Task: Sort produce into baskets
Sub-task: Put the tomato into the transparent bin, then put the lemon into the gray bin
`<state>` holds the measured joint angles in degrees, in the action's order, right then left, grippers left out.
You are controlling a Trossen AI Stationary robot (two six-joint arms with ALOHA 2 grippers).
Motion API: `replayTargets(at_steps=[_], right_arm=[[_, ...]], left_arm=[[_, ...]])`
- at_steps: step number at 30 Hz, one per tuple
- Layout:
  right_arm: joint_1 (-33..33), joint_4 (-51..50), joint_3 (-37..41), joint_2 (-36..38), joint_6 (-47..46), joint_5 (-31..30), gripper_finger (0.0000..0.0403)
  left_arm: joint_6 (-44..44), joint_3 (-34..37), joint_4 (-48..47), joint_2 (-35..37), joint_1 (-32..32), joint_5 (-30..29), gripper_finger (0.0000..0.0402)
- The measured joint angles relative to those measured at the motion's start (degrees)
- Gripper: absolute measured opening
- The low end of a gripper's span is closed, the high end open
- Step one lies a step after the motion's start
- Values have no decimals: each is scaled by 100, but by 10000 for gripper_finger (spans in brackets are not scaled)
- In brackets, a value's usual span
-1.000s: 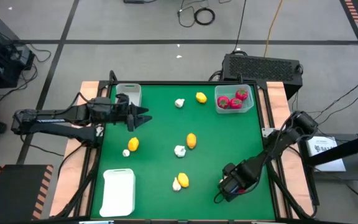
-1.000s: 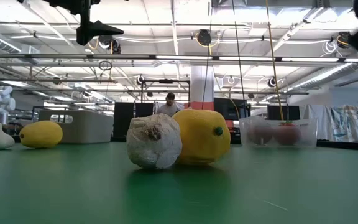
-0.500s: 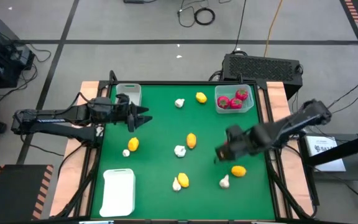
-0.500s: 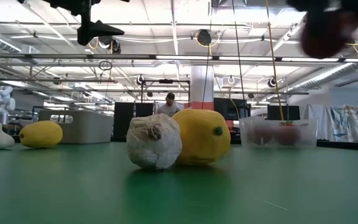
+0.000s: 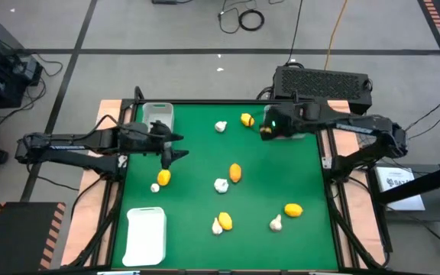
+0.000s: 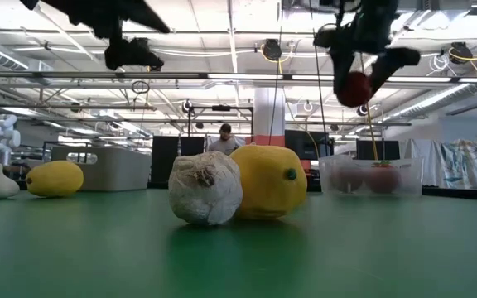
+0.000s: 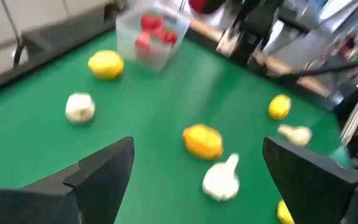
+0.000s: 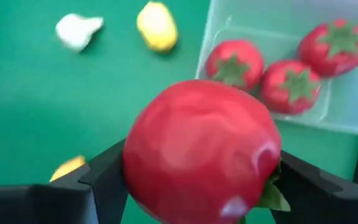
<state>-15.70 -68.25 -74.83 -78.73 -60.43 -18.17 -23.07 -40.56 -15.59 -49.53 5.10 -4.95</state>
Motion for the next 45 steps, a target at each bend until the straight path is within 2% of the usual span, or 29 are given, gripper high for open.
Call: replayTargets(at_steps=[9,20,25,30,37,45], right_arm=[[-1425,543,0,-764,1226,32,290],[-2487,848,0,-1662,2722,50,291],[-2723,948,0,-1984,3220,84,291],[-2785,1135,0,-2091,3873,477,307],[-2857,1154,0,-2091,4038,477,350],[-2936,1058,0,-2088,4169,481,356]], left_arm=[[5,0,-246,-266,0,253,361],[109,1,221,-265,74,-513,361],[93,2,554,-265,166,-603,361],[-56,2,635,-265,168,-611,361],[-61,2,629,-265,168,-769,361],[-63,5,625,-265,168,-890,361]])
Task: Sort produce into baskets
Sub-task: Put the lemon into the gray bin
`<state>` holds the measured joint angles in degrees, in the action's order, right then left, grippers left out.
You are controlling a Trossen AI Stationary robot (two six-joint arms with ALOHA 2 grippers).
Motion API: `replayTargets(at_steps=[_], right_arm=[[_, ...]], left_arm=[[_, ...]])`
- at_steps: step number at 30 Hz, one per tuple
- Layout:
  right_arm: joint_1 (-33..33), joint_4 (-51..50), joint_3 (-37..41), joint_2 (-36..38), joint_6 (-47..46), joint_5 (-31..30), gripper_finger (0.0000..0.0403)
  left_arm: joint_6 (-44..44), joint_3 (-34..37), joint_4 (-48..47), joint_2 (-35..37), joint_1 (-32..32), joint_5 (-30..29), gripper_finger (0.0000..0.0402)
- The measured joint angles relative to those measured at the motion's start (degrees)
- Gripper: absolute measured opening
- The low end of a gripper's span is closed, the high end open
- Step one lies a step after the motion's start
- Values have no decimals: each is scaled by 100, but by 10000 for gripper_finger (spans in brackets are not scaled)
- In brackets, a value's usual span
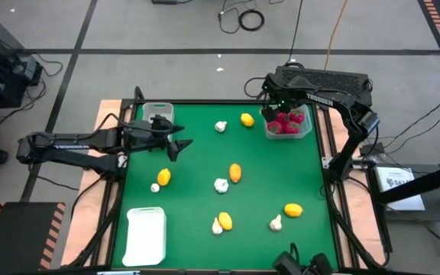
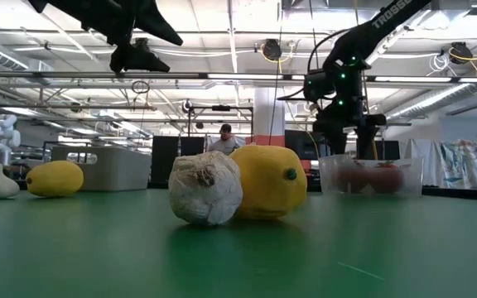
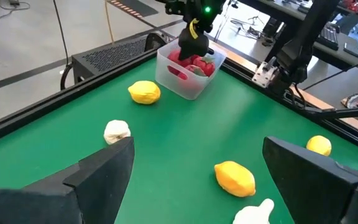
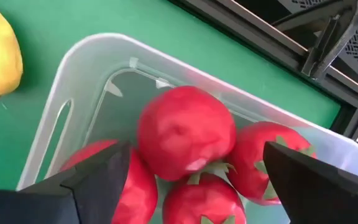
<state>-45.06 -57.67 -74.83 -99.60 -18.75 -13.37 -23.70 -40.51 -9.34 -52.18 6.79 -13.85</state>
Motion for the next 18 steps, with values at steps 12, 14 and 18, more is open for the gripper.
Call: replayTargets(at_steps=[12,14,18], right_arm=[[205,-177,-325,511,-256,856,356],[351,-141,-367,652,-387,1110,356],[853,-95,-367,946,-741,1345,357]], left_arm=[[47,2,-419,26,0,109,361],[37,2,-752,25,-1,199,361],[-46,2,-1380,24,-11,293,361]])
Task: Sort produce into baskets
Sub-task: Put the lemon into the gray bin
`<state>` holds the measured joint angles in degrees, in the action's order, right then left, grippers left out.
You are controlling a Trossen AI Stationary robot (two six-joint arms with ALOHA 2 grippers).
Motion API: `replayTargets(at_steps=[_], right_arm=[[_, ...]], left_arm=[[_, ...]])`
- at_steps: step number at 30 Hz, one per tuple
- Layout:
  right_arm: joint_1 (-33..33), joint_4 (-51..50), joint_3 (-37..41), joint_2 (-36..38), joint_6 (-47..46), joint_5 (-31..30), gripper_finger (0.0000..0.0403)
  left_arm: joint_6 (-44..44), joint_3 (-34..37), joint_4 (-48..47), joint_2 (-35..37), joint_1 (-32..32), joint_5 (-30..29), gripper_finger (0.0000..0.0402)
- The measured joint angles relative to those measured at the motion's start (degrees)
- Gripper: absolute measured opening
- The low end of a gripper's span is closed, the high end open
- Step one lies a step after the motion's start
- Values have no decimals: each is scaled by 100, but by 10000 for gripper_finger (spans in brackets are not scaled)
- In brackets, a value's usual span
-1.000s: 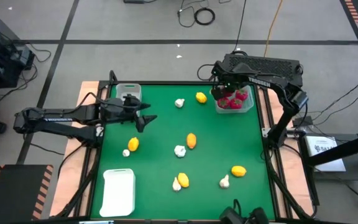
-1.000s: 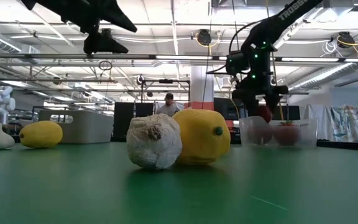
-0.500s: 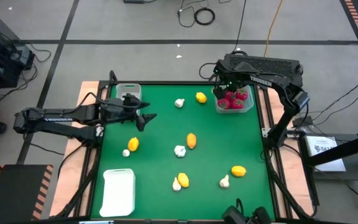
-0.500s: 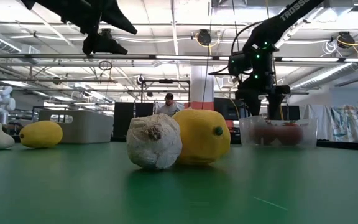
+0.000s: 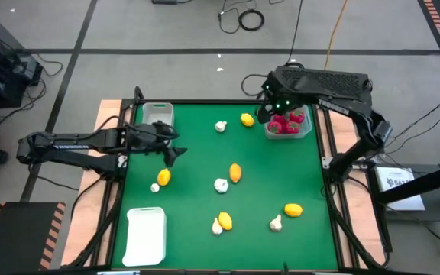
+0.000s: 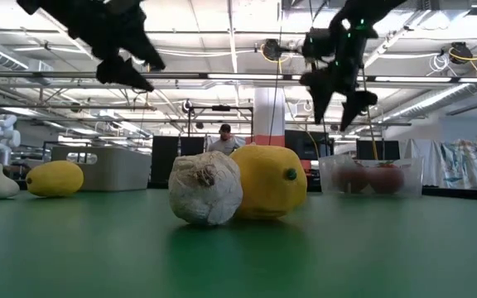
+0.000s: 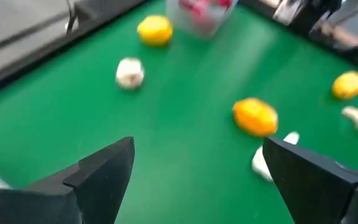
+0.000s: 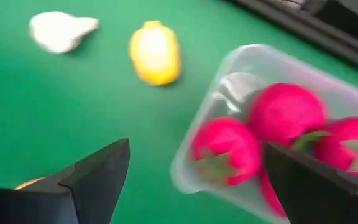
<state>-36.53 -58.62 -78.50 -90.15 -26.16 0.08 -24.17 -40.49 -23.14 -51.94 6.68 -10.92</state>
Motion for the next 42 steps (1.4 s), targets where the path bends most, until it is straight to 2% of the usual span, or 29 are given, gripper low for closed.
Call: replayTargets(at_steps=[3,9,14,22,30,42], right_arm=[[512,50,0,117,-274,-1,357],[1527,154,0,157,-719,8,357],[2054,339,0,157,-979,6,357],[2258,576,0,157,-1027,-55,357],[2255,645,0,157,-933,-55,357],[2255,919,0,155,-773,-43,357]], left_arm=[[-500,0,-561,-27,5,-96,361],[-2299,0,-1946,-351,72,19,361],[-2753,0,-2810,-802,33,369,360],[-3163,0,-2576,-1522,-456,766,360],[-3597,0,-2452,-2130,-990,774,360],[-3700,0,-2222,-2837,-1207,776,359]])
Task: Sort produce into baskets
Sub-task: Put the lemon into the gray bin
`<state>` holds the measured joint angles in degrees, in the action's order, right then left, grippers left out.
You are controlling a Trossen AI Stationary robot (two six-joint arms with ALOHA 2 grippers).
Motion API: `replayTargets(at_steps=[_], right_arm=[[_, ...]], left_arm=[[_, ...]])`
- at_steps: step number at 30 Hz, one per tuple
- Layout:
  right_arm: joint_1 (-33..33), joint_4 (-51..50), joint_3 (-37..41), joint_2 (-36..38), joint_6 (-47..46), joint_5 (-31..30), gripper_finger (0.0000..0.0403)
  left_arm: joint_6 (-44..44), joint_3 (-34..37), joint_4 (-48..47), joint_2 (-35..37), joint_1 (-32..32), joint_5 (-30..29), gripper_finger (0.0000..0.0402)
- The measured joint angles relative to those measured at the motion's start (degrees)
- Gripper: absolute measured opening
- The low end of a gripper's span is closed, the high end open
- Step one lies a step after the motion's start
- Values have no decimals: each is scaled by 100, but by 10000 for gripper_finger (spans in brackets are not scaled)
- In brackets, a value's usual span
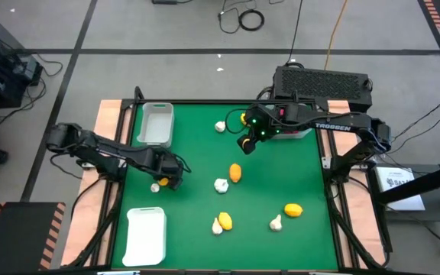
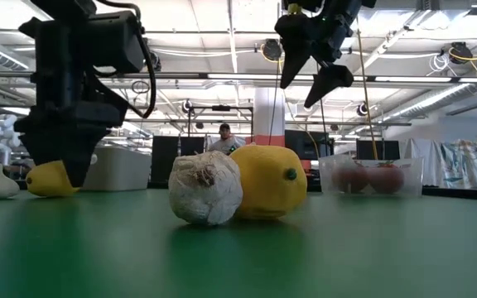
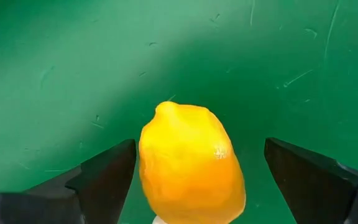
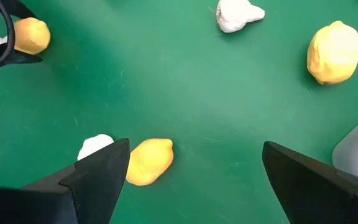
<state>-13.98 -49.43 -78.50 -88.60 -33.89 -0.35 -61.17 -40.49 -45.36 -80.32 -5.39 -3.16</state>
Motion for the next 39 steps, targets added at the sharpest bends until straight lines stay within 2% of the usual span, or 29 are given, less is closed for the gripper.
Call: replayTargets(at_steps=[3,12,16,21,27,30,33,39], right_arm=[[0,0,0,0,7,1,357],[0,0,0,0,31,-5,357],[0,0,0,-2,50,-137,357],[0,72,0,-2,50,-137,357],[0,365,2,-4,-69,-134,357],[19,523,2,-4,-160,-134,357],[83,592,2,-4,-216,-133,357],[288,593,2,-4,-369,-135,357]], left_arm=[[16,0,-4,-8,0,2,340],[50,-2,-63,-6,4,5,231],[220,-96,-315,73,8,270,199],[653,-729,-901,432,116,171,204],[1315,-1883,-1571,898,672,-952,216],[1871,-2343,-1713,1027,1129,-1491,217],[2457,-2534,-1702,1093,1711,-1787,217],[3438,-2564,-1647,1036,3074,-1696,218]])
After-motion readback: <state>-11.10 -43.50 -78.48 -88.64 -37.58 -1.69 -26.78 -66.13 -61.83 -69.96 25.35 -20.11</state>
